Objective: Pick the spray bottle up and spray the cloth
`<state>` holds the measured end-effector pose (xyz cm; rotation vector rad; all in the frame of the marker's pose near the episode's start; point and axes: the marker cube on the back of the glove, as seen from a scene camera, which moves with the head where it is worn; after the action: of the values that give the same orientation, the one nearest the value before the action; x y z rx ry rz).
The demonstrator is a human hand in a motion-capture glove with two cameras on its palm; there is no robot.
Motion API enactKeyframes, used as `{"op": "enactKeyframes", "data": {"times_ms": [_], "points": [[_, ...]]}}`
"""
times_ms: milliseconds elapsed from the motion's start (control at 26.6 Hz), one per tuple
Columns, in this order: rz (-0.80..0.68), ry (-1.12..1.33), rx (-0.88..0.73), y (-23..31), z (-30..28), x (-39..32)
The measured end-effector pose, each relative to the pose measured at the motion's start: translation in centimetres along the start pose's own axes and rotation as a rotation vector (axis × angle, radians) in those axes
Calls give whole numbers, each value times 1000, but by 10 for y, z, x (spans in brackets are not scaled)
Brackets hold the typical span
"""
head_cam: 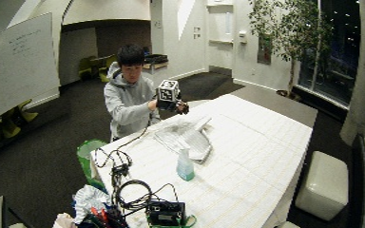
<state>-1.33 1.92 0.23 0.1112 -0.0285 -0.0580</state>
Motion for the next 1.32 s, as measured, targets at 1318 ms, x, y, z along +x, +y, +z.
{"op": "enactKeyframes", "data": {"times_ms": [1318], "points": [[88, -132, 813, 30, -5, 155]]}}
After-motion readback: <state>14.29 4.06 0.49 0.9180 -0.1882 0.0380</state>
